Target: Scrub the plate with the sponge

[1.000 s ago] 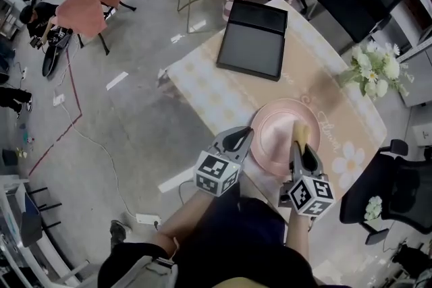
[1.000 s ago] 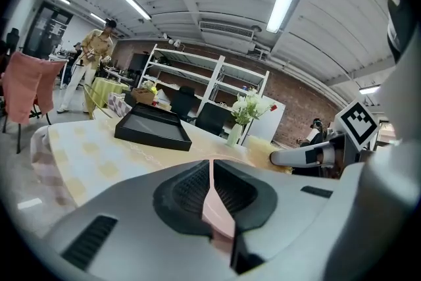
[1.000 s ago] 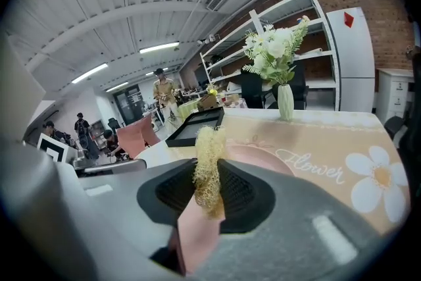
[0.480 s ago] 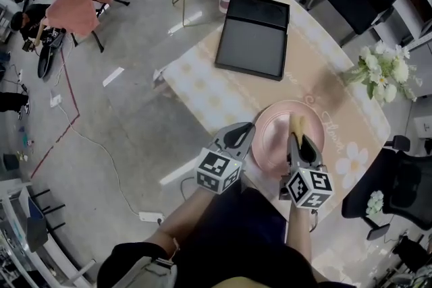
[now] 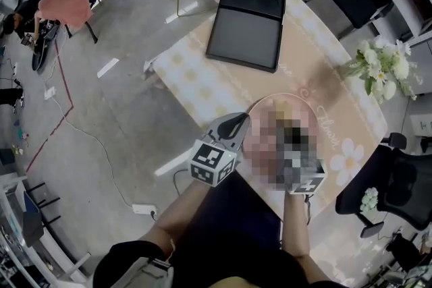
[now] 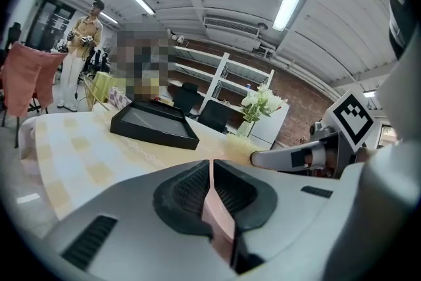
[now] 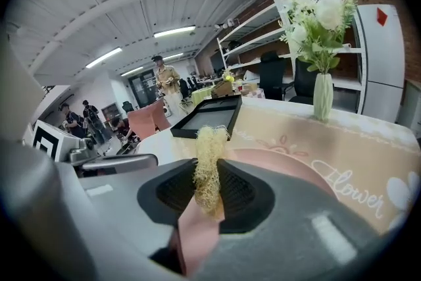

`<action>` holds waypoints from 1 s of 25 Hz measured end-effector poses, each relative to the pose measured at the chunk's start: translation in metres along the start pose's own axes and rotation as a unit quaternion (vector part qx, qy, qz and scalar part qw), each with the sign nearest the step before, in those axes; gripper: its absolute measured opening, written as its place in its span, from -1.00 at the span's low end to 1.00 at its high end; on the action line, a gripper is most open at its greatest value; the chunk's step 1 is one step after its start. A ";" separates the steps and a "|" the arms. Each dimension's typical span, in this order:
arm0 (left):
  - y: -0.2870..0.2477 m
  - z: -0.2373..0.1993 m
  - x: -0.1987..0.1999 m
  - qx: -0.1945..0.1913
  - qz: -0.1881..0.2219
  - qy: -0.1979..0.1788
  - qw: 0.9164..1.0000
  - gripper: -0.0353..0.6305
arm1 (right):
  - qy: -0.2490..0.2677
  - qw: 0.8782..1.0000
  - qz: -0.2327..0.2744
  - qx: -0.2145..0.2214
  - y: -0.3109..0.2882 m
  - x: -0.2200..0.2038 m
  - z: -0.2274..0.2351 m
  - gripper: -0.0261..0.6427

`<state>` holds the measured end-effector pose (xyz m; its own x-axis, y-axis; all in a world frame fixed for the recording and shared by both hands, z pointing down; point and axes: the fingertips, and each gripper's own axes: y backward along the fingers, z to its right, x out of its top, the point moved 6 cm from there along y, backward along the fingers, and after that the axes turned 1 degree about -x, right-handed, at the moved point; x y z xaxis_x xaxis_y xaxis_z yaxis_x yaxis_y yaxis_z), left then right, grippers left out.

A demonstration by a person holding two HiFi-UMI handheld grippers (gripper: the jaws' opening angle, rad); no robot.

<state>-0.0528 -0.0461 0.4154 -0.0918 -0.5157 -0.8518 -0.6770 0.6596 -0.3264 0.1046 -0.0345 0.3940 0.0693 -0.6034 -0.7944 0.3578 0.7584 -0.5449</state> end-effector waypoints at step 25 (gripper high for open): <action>-0.002 -0.006 -0.007 0.045 0.014 0.010 0.999 -0.82 | 0.041 0.995 -0.079 0.052 -0.043 -0.031 -0.016 -0.67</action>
<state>-0.0555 -0.0471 0.4245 -0.1249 -0.5056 -0.8536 -0.6057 0.7203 -0.3380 0.0721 -0.0446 0.4375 -0.0696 -0.6876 -0.7227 0.4536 0.6235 -0.6368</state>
